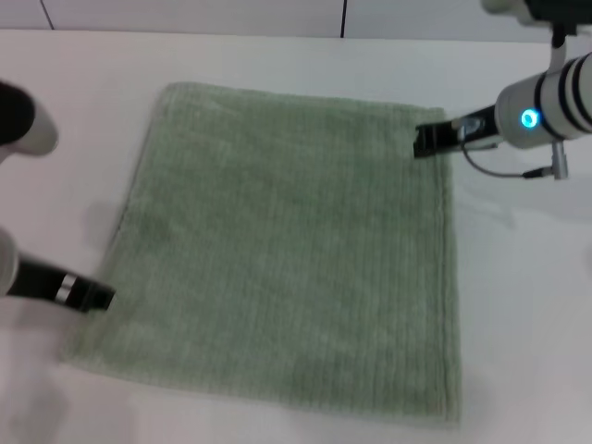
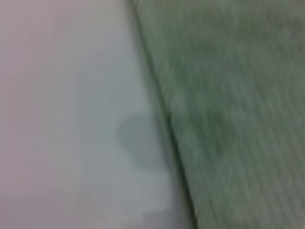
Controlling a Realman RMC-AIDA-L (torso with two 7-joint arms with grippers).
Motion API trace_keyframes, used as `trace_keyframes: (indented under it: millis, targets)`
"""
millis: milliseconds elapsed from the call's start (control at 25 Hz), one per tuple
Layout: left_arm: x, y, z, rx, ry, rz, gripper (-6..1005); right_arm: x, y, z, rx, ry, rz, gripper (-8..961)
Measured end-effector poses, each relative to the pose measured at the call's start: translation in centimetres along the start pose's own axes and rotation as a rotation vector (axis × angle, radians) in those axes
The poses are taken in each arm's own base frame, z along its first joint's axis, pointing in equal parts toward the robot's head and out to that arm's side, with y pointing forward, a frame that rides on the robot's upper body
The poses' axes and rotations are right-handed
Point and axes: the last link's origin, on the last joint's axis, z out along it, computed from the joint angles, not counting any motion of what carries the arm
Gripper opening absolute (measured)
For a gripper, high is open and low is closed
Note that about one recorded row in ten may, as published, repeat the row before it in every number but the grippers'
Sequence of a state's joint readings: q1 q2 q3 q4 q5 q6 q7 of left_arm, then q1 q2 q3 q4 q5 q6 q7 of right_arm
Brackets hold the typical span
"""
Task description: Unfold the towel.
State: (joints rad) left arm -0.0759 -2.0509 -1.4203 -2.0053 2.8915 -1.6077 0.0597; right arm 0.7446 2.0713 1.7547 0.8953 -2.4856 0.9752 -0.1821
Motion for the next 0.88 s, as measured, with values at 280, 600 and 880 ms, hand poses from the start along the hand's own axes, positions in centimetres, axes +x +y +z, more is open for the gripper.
trace_keyframes:
  millis: [280,600,880]
  targets:
    - [5.0,-0.9,-1.0,0.053,0.322,0.112,617,-3.0,1.0,-3.2,0.000,-0.215,-0.116,-1]
    - [9.3,-4.0,-2.6,0.308,0.982,0.196,618,-2.9,5.5,-9.4,0.143,-0.919,-0.550,-1]
    - [6.1,-6.7,-0.2,0.413,1.278,0.012,618,6.0,3.7,-11.0,0.349,-1.453,-0.420,-1]
